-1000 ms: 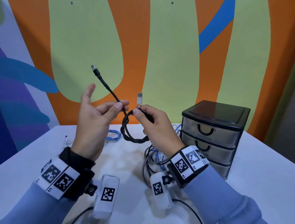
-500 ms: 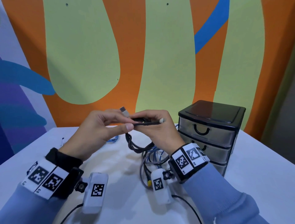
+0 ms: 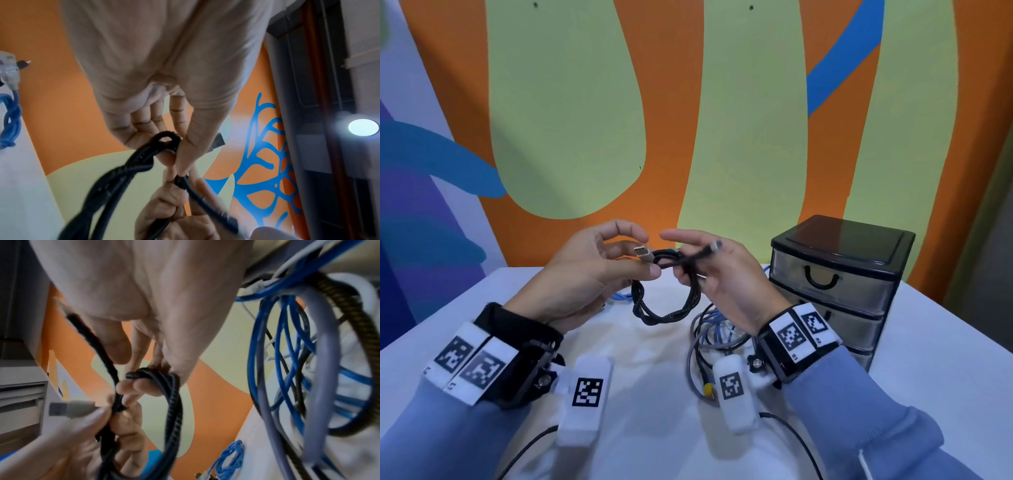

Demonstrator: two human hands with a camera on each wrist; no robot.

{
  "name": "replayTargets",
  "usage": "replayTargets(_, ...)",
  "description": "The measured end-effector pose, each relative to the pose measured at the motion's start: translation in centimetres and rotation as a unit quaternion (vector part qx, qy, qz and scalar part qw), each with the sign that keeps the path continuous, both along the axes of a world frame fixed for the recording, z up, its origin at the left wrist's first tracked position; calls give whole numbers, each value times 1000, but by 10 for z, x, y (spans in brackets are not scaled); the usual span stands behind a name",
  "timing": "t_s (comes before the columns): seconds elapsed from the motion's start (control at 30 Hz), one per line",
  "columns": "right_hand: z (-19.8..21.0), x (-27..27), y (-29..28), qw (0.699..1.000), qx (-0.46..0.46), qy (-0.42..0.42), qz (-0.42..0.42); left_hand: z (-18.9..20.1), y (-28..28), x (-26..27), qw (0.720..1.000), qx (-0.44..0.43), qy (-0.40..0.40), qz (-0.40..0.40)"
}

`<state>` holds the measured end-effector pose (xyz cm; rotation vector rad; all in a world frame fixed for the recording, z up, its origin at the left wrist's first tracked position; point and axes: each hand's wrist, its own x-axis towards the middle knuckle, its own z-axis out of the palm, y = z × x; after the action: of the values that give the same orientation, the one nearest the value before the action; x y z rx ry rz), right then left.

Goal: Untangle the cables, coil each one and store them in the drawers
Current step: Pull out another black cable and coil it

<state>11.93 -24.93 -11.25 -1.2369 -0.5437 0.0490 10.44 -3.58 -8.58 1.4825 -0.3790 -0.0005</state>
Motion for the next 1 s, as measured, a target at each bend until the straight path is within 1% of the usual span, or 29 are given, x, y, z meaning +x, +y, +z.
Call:
replayTargets(0.03,2,-2,-2,1000,7,19,15,0,0,-1,1000,15,-7,12)
replayTargets(0.1,3,-3,-3,999,-22,31,15,-2,-1,-1,997,61,-30,48)
replayTargets(0.2,0,0,2,996,-84,2,-20,-3,-5,-2,982,123,-82,114)
replayTargets(0.27,-2,1,2,995,-92,-16,-34,-4,-7,-1,975,141,-102,136)
replayTargets(0.37,-4,3,2,991,-85,-57,-85,-9,-11,2,963,174,-139,153)
replayTargets(0.43,-5,4,4,990,-70,-63,-102,-12,-14,3,946,203,-181,177)
replayTargets(0.5,-6,5,6,992,-43,-59,-103,-16,-18,2,924,230,-225,206)
replayTargets(0.57,-5,4,6,990,-32,-69,-119,-17,-21,0,908,246,-252,228)
replayTargets(0.73,-2,2,9,972,-86,-119,-185,-18,-24,0,895,251,-266,256)
replayTargets(0.93,2,-5,17,965,-106,-146,-192,-16,-25,-5,842,297,-327,309)
replayTargets(1.0,1,-4,18,962,-113,-153,-198,-16,-26,-6,828,309,-351,310)
